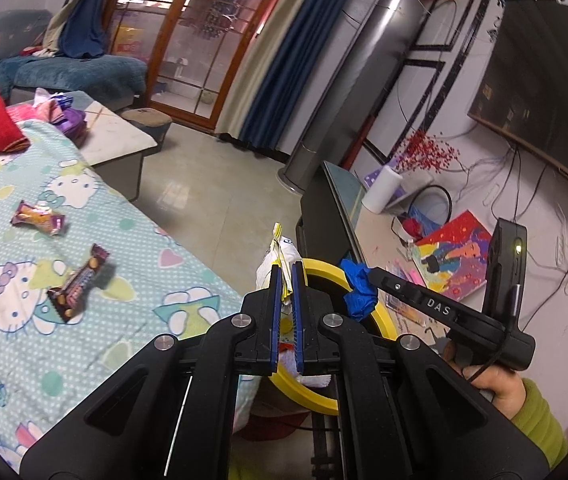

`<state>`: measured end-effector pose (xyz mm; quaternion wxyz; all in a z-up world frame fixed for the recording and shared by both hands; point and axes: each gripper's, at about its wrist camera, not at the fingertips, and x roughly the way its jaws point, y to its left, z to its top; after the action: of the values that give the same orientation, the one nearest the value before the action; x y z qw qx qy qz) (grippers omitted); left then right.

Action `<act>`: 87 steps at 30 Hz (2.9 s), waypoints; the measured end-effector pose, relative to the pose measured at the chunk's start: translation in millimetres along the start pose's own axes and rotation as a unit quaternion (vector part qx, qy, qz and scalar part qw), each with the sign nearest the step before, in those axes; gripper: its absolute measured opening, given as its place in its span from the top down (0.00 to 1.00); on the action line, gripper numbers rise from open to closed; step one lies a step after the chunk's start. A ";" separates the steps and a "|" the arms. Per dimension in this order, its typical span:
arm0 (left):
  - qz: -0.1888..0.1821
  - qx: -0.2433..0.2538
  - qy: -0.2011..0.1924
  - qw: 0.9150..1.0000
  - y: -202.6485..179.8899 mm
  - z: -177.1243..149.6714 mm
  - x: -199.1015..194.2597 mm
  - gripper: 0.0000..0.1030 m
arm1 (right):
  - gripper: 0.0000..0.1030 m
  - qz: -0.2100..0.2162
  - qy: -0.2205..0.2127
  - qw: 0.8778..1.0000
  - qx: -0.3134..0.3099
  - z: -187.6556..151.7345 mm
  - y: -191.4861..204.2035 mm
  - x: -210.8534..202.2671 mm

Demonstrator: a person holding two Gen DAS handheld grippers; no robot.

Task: Collect trash
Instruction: 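Carry the yellow bag and blue glove over the yellow bin with both tools, then open both tools to drop the yellow bag and blue glove into the bin, then move both open tools back over the purple snack bar and chocolate bar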

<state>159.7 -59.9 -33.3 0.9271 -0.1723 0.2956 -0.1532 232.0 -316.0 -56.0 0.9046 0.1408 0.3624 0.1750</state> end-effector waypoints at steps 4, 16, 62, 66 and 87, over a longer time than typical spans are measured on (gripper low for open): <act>-0.003 0.013 0.011 1.000 -10.3 -3.0 11.5 0.98 | 0.97 -0.005 0.006 1.000 0.014 0.4 -9.7 1.2; -0.011 0.053 0.053 0.997 -35.1 -16.0 47.9 0.98 | 0.96 -0.010 0.022 0.999 0.041 -3.3 -32.2 5.5; 0.093 0.029 -0.014 0.995 10.8 3.0 23.4 0.11 | 0.40 0.001 0.011 1.000 0.004 -7.2 2.3 3.8; 0.110 0.012 -0.027 0.993 28.7 8.0 13.7 0.11 | 0.40 0.011 0.012 1.000 -0.016 -10.7 22.8 5.7; 0.205 -0.105 -0.089 0.969 148.8 37.7 -36.7 0.11 | 0.37 0.089 0.073 0.983 -0.142 -36.7 160.0 59.1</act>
<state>180.9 95.8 -47.2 0.9380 -0.2178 0.2550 0.0877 211.8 -142.6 -56.4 0.8673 0.0293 0.3850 0.3142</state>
